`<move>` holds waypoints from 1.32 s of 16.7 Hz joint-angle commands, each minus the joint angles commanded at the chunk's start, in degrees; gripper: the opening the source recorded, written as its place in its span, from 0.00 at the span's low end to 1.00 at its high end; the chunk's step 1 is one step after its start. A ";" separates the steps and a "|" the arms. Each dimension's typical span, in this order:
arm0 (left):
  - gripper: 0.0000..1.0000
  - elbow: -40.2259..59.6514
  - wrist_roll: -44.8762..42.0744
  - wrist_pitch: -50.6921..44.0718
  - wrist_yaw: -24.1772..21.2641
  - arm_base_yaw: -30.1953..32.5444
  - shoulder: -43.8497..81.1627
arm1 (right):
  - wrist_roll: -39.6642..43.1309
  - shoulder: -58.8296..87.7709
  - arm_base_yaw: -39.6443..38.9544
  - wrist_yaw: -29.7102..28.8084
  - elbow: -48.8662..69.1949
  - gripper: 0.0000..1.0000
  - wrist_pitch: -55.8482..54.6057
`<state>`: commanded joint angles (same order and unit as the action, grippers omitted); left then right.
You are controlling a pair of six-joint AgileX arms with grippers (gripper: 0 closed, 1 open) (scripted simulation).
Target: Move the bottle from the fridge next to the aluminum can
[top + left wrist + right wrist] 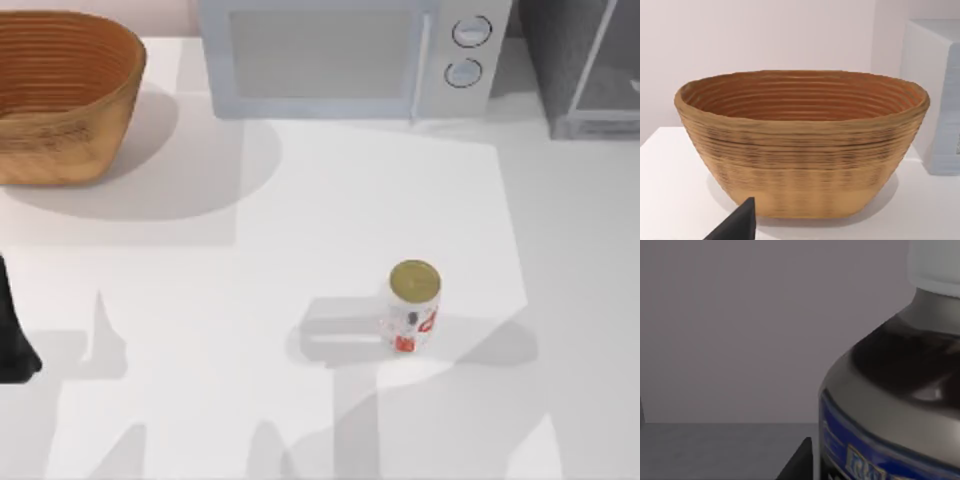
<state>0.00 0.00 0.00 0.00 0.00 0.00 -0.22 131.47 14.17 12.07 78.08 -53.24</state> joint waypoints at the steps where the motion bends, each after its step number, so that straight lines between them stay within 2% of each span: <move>1: 1.00 0.00 0.00 0.00 0.00 0.00 0.00 | 0.00 0.00 0.00 0.00 0.00 0.00 0.00; 9: 1.00 0.00 0.00 0.00 0.00 0.00 0.00 | -0.08 -0.30 0.20 0.00 0.06 0.00 0.21; 16: 1.00 0.00 0.00 0.00 0.00 0.00 0.00 | -0.14 -6.09 0.20 0.10 2.46 0.00 8.66; 22: 1.00 0.00 0.00 0.00 0.00 0.00 0.00 | -0.23 -6.83 0.39 0.23 1.60 0.00 8.38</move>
<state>0.00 0.00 0.00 0.00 0.00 0.00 -0.45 124.64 14.56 12.30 79.68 -44.86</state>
